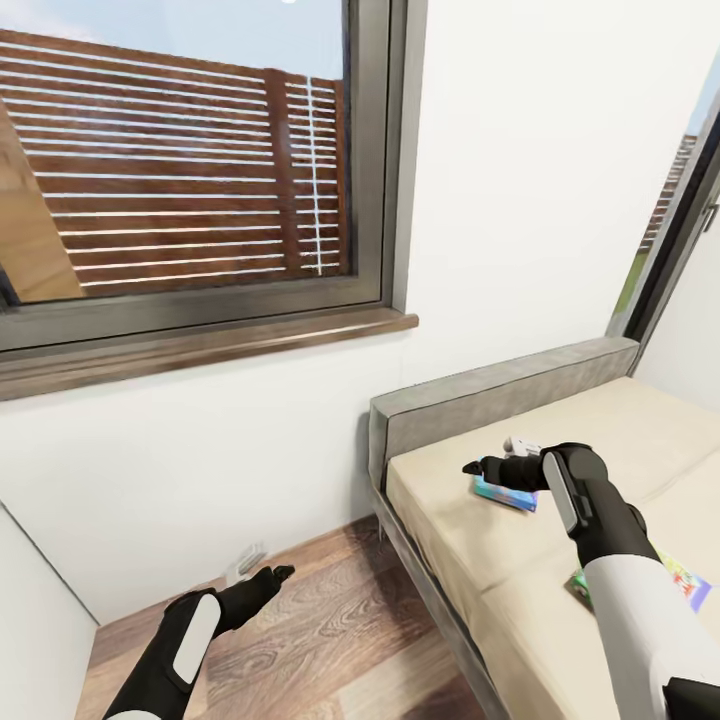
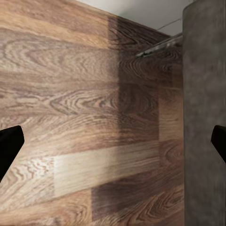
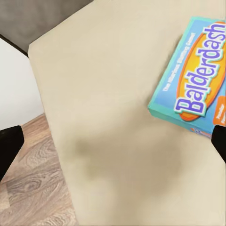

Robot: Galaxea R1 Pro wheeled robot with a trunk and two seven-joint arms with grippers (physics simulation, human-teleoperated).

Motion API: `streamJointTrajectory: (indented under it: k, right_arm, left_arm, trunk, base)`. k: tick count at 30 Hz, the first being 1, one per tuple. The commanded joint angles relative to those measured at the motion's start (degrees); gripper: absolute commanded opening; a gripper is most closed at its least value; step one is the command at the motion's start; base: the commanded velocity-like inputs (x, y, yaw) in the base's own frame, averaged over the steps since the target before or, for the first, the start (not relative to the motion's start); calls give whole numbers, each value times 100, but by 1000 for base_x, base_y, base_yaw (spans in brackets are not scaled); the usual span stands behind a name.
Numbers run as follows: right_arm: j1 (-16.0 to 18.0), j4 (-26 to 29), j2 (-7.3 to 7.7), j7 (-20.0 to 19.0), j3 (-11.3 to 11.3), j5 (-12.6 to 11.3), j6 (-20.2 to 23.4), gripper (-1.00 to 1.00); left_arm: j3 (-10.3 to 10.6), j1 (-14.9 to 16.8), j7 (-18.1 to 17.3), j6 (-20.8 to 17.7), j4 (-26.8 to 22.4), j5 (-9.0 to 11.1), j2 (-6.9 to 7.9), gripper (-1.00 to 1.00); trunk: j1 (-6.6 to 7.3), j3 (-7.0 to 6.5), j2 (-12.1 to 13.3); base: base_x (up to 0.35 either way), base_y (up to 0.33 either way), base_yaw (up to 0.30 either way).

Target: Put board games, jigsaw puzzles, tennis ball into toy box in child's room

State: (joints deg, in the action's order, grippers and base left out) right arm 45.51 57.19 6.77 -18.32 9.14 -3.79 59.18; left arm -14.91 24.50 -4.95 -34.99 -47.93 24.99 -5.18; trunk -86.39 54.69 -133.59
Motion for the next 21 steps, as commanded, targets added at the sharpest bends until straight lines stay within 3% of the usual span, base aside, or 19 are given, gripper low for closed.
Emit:
streamJointTrajectory:
  k: [1, 6, 8, 11, 21]
  right_arm:
    - [-2, 3, 4, 12, 8, -37, 22, 100]
    - [-27, 3, 11, 0, 19, -45, 1, 100]
    - [39, -62, 77, -65, 18, -109, -64, 100]
    - [136, -159, 174, -161, 27, -196, -161, 100]
    - [459, -479, 497, -333, 27, -196, -486, 100]
  left_arm:
    - [-32, 4, -26, -37, -5, -1, -8, 100]
    - [-31, 3, -30, -30, -5, 3, -9, 100]
    - [35, 68, -96, 1, -71, 21, -75, 100]
    - [132, 89, -192, 8, -168, 34, -58, 100]
    - [397, 89, -241, 8, -327, 34, -58, 100]
  trunk:
    - [-1, 6, -2]
    - [-1, 6, -2]
    - [-1, 6, -2]
    - [-1, 6, -2]
    - [-1, 6, -2]
  base:
    - [189, 0, 1]
    - [109, 0, 1]
    - [0, 0, 0]
    - [0, 0, 0]
    - [0, 0, 0]
